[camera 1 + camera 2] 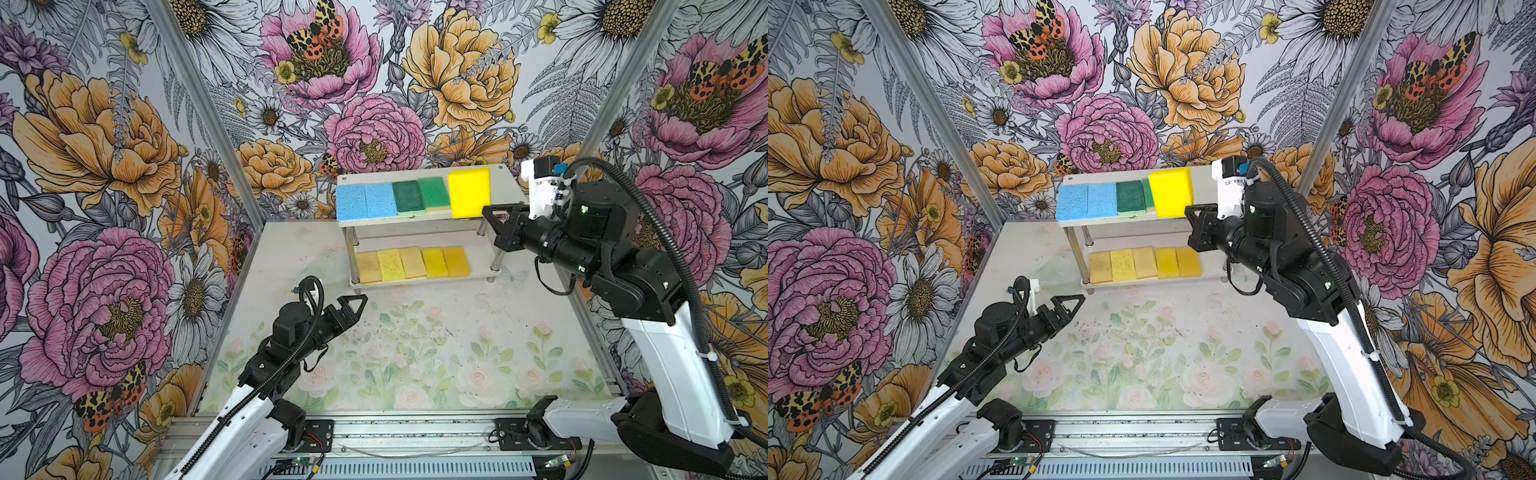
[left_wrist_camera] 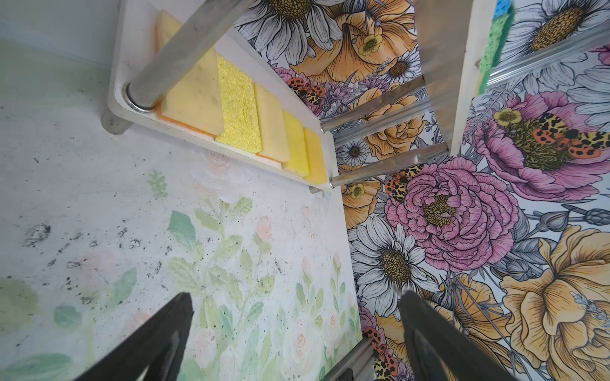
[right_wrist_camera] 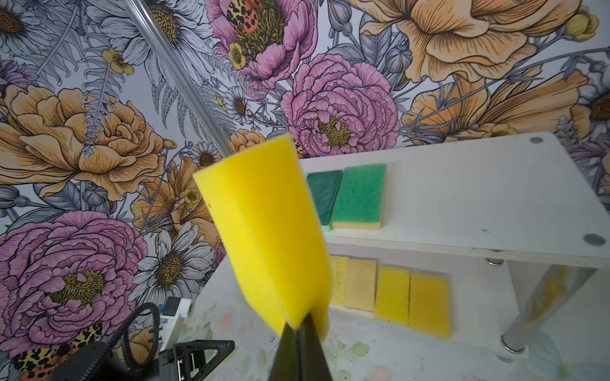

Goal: Arrange cleaning sponges on a shelf
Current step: Place the cleaning sponge at the shelf.

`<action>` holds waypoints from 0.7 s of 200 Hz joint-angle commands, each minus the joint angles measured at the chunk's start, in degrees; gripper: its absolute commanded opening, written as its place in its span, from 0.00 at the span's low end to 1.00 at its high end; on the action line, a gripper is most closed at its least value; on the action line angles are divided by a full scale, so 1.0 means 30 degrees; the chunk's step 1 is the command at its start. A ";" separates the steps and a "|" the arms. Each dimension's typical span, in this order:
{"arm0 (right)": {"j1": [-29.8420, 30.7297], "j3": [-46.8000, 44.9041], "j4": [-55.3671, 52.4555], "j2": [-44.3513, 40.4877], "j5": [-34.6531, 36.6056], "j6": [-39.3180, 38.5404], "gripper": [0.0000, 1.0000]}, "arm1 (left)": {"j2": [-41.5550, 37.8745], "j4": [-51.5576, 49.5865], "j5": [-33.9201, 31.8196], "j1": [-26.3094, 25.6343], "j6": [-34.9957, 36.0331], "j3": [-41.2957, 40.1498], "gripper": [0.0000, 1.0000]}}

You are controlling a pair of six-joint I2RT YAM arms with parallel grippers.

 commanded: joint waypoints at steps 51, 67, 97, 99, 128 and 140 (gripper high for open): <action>-0.3332 0.7854 -0.4834 0.5173 -0.1862 -0.0406 0.00 | -0.0014 -0.0648 0.1443 0.0632 0.0682 0.0277 0.99; -0.4216 0.9046 -0.5678 0.6304 -0.3003 -0.0085 0.00 | 0.0006 -0.0705 0.1582 0.0662 0.0662 0.0237 0.99; -0.5463 0.9741 -0.6148 0.7607 -0.4639 0.0291 0.00 | 0.0067 -0.0850 0.1905 0.0747 0.0720 0.0209 0.99; -0.5575 0.9749 -0.6155 0.7670 -0.4760 0.0283 0.00 | 0.0087 -0.0852 0.1934 0.0749 0.0722 0.0206 0.99; -0.6620 0.9754 -0.6240 0.8621 -0.6437 0.0427 0.00 | 0.0404 -0.0911 0.2315 0.0837 0.0766 0.0234 0.99; -0.7015 0.9774 -0.6331 0.8984 -0.6952 0.0456 0.00 | 0.0498 -0.0897 0.2419 0.0840 0.0752 0.0235 0.99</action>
